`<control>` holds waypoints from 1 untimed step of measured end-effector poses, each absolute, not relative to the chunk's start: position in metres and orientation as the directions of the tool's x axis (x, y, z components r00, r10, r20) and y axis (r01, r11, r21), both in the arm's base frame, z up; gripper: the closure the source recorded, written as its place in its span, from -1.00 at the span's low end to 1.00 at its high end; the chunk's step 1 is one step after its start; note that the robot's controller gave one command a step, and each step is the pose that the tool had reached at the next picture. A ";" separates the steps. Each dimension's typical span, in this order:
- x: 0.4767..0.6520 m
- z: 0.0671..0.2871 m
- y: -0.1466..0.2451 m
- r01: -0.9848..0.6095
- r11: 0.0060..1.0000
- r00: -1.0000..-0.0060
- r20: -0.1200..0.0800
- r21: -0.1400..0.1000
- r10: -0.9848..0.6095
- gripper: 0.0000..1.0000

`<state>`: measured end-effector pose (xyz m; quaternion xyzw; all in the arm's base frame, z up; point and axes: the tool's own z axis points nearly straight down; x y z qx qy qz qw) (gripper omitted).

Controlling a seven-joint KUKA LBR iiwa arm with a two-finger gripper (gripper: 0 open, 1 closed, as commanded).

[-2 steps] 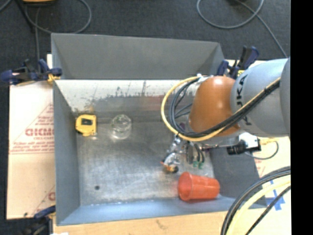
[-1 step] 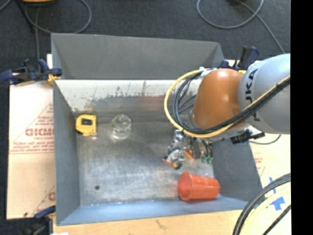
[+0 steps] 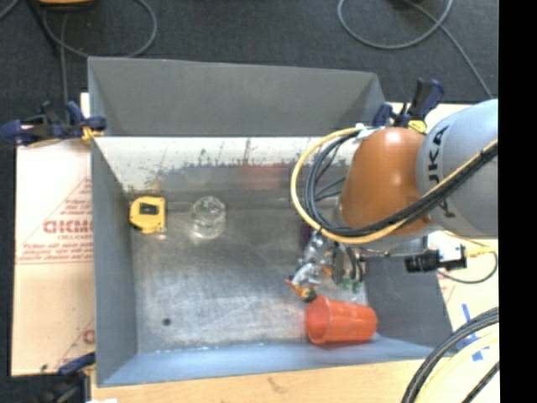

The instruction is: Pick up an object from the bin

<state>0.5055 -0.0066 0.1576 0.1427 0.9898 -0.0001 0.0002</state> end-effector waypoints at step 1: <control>0.506 0.157 -0.007 0.282 0.959 -0.959 -0.001 0.000 0.282 1.00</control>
Offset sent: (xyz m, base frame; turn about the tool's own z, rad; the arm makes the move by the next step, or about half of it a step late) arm 0.0026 0.0106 0.0137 0.0642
